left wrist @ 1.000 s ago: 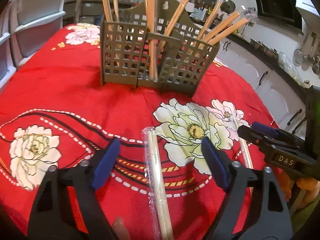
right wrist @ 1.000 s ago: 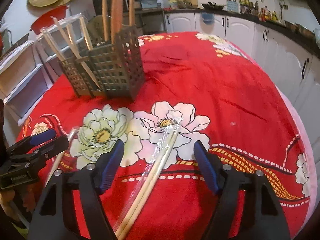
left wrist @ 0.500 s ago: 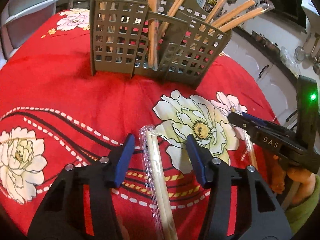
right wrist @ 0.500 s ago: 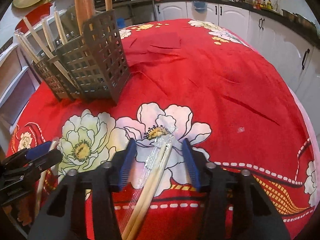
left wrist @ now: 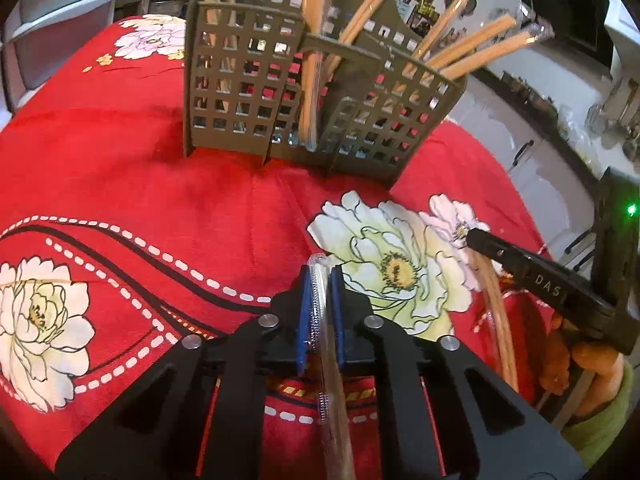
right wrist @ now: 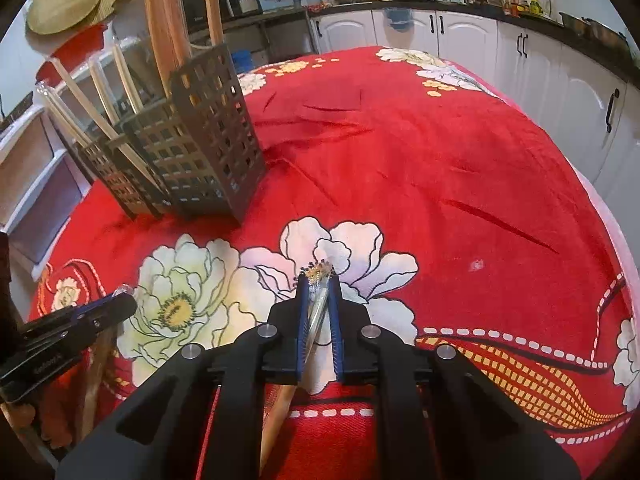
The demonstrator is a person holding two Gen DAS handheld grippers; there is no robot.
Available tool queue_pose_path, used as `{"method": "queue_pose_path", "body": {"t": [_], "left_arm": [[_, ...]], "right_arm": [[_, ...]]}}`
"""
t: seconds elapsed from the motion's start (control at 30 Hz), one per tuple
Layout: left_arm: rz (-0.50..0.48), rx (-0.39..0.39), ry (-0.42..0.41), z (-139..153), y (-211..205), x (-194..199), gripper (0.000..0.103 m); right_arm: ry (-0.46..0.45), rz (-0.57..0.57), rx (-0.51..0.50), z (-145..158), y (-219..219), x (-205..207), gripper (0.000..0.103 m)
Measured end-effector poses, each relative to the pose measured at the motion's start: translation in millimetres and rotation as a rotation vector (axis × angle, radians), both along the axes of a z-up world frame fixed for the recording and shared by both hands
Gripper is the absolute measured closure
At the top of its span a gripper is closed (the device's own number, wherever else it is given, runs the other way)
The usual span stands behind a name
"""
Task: Organize utensils
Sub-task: 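Close the left tool on a wrapped chopstick pair while the right tool grasps another pair, then lift both held chopstick pairs up over the grey caddy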
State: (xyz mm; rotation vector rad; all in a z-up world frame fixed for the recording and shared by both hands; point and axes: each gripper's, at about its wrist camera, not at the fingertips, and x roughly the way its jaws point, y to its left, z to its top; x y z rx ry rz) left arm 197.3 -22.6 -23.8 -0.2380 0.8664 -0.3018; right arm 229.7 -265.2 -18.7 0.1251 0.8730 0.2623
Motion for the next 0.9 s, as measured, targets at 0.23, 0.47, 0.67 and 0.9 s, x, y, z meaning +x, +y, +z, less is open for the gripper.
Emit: {"method": "queue_pose_path", "body": {"t": [0.23, 0.47, 0.67, 0.9], "left_arm": [[0.037, -0.040, -0.061, 20.5, 14.5, -10.8, 0.101], [0.076, -0.067, -0.147, 53.0, 31.9, -19.3, 0.102], [0.104, -0.074, -0.207, 78.5, 41.4, -21.5, 0.102], [0.138, -0.075, -0.277, 105.3, 55.0, -22.6, 0.102]], "right_arm": [[-0.058, 0.057, 0.046, 21.0, 11.0, -12.8, 0.095], [-0.145, 0.122, 0.062, 52.8, 30.7, -29.2, 0.096], [-0.214, 0.163, 0.085, 81.0, 45.5, -41.5, 0.096], [-0.303, 0.191, 0.109, 114.3, 57.5, -50.6, 0.097]]}}
